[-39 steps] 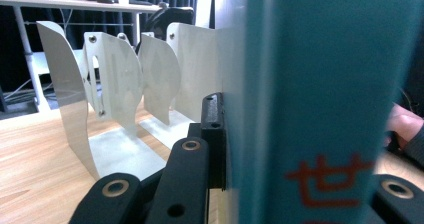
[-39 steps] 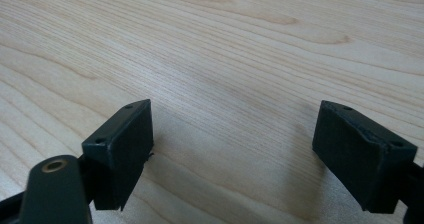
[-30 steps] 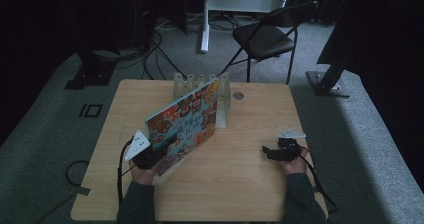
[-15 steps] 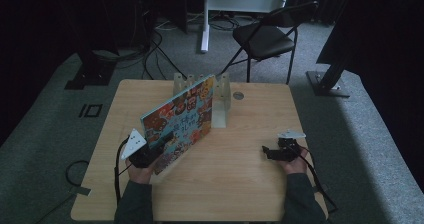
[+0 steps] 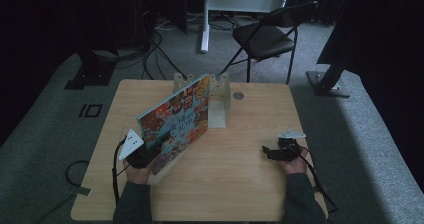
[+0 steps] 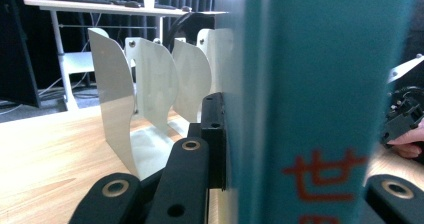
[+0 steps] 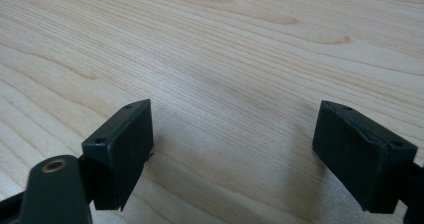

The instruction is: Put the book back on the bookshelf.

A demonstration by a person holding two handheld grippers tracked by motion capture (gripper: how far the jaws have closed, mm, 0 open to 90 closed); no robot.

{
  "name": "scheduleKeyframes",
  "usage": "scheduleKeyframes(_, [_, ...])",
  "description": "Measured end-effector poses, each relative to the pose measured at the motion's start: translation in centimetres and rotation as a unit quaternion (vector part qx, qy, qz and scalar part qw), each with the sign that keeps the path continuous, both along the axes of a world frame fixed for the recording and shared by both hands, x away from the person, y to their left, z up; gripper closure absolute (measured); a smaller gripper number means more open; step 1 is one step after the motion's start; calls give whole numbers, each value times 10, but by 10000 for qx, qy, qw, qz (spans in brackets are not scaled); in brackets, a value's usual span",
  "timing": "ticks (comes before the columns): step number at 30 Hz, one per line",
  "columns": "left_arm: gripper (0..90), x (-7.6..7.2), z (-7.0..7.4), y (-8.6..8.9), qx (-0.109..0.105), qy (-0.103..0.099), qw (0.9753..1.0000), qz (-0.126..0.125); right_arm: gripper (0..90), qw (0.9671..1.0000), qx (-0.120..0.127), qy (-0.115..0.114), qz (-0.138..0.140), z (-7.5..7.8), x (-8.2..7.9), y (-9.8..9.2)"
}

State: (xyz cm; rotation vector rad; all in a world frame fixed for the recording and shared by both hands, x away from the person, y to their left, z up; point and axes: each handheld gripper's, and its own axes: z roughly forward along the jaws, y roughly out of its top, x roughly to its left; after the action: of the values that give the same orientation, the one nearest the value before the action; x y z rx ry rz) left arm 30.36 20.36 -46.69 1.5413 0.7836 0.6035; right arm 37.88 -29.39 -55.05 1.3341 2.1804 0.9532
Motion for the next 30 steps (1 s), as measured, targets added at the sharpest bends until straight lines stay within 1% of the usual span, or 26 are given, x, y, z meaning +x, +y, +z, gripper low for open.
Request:
scheduleKeyframes(11, [810,-2,-1,2,-16,31,9999,130,164,10000,-1,1,-1,0,0,0])
scheduleKeyframes(22, [810,-2,-2,6,13,58,9996,262,163,10000,-2,3,-1,0,0,0])
scheduleKeyframes(30, [810,-4,0,9,-39,48,9992,387,163,10000,0,1,1,0,0,0])
